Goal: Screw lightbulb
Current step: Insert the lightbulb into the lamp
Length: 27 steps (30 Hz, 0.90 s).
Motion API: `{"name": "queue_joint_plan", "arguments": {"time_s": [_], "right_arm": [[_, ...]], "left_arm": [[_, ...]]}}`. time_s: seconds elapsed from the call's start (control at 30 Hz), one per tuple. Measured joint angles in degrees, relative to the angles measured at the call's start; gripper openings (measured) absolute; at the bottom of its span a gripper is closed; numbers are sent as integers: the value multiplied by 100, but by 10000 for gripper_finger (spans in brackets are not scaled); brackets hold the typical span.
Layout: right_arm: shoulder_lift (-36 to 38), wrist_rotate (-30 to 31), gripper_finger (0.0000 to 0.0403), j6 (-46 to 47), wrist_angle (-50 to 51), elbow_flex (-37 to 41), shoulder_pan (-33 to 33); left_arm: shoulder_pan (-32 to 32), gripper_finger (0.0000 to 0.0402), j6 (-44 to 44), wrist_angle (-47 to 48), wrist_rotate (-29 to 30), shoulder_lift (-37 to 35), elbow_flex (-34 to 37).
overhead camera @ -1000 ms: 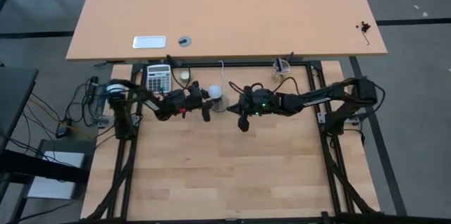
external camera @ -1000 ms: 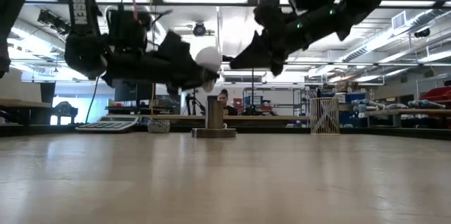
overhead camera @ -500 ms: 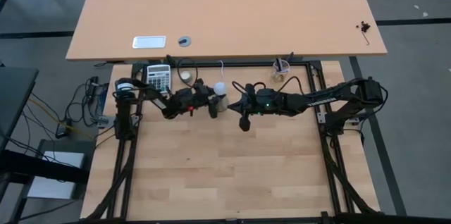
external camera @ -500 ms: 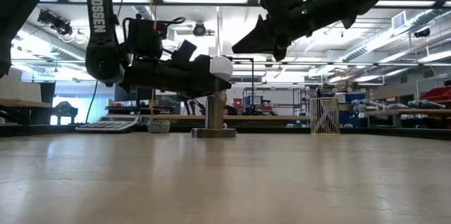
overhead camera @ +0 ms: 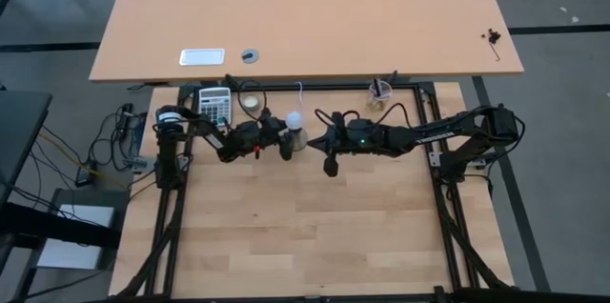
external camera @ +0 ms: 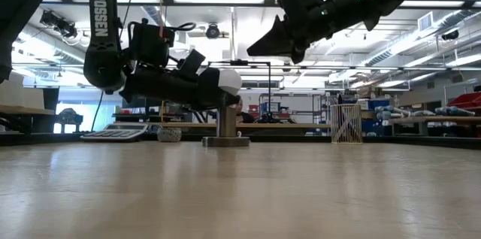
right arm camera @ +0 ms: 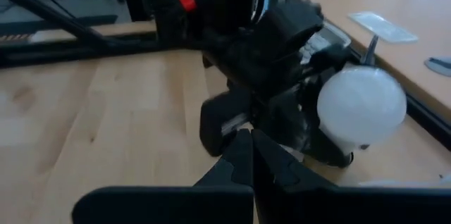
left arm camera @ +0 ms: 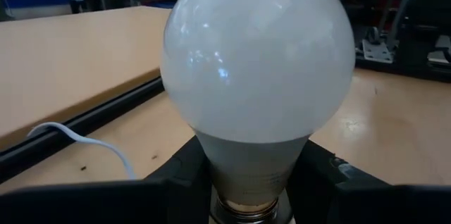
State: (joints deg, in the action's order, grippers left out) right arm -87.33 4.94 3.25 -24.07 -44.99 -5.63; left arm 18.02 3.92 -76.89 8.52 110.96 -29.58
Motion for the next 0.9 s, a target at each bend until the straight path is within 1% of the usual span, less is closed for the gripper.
{"name": "queue_joint_plan", "arguments": {"time_s": [0.13, 0.23, 0.27, 0.33, 0.47, 0.53, 0.63, 0.67, 0.8, 0.9], "right_arm": [[0, -1, 2, 49, -738, 0, -38], [0, 1, 2, 364, -1426, -6, -169], [-22, 46, 2, 471, -1449, -58, -220], [-115, 149, 2, 645, -1291, -257, -318], [-558, 236, 1, 726, -527, -841, -422], [-779, 501, 1, 728, -132, -1087, -435], [-1027, 934, 0, 762, 193, -1390, -451], [-1124, 1025, 0, 766, 231, -1492, -456], [-1422, 1083, 0, 745, 347, -1756, -470], [-1572, 1371, 0, 728, 369, -1890, -482]], "left_arm": [[0, 133, -2, 36, -9, 0, -8], [0, 133, -11, 40, -8, 0, -17], [0, 133, -10, 42, -8, 0, -17], [0, 133, -13, 46, -8, 0, -17], [0, 133, -53, 52, -9, 2, -20], [0, 133, -59, 56, -9, 2, -20], [0, 133, -68, 57, -14, 2, -20], [0, 133, -68, 66, -18, 2, -20], [0, 133, -70, 88, -19, 2, -20], [0, 133, -74, 132, -20, 2, -26]]}}
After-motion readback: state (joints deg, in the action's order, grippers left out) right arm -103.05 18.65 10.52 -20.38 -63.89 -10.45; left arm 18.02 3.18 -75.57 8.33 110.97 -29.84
